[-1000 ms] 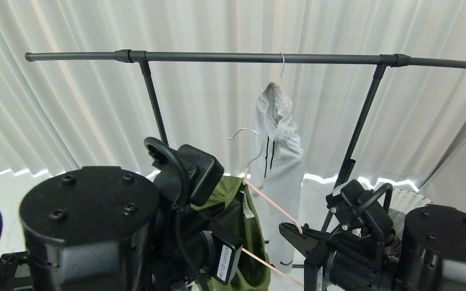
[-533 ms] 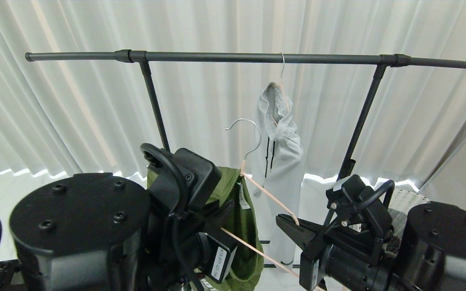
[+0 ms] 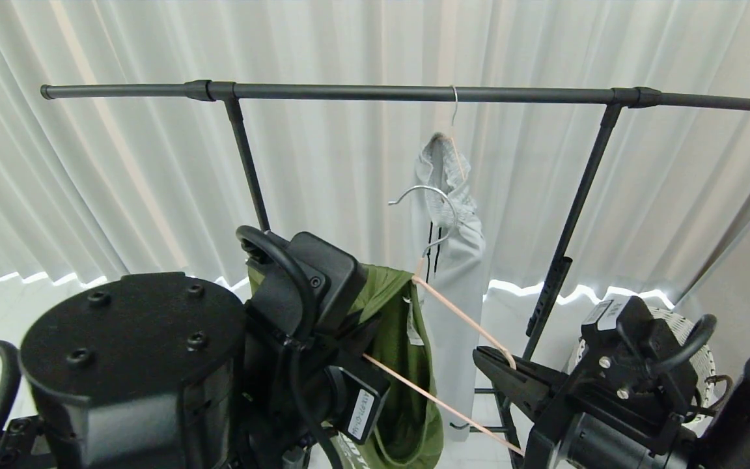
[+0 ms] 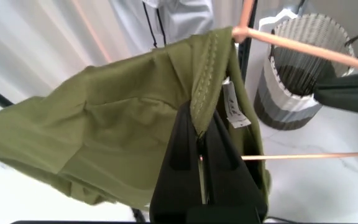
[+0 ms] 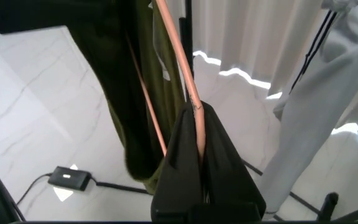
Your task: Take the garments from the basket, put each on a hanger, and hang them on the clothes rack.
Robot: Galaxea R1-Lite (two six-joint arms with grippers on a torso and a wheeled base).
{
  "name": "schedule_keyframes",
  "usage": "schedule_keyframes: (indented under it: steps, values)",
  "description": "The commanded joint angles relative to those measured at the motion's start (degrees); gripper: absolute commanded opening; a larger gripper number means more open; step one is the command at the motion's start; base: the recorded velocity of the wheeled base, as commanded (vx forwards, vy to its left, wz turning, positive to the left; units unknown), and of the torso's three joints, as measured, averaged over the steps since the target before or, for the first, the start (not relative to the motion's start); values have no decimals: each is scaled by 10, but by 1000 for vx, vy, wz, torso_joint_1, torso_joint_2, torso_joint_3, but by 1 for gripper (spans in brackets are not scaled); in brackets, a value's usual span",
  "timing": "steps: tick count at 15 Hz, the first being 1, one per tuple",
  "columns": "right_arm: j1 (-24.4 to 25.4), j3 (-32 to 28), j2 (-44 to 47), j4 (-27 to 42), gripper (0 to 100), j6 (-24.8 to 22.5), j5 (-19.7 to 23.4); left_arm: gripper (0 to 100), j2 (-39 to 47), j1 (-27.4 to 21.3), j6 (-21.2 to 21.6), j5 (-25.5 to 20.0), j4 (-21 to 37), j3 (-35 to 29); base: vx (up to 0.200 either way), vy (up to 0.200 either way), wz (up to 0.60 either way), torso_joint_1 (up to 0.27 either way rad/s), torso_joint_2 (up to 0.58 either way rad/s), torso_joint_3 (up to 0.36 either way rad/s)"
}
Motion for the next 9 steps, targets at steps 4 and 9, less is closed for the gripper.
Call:
schedule_keyframes:
  steps: [4, 9]
  values:
    - [2, 7, -5, -5, 0, -7, 0, 0, 17, -6, 19, -1, -17, 0, 0, 0, 0, 0, 0, 0]
    - [2, 8, -7, -15, 0, -7, 0, 100, 13, -17, 16, -1, -17, 4, 0, 0, 0, 0, 0, 0]
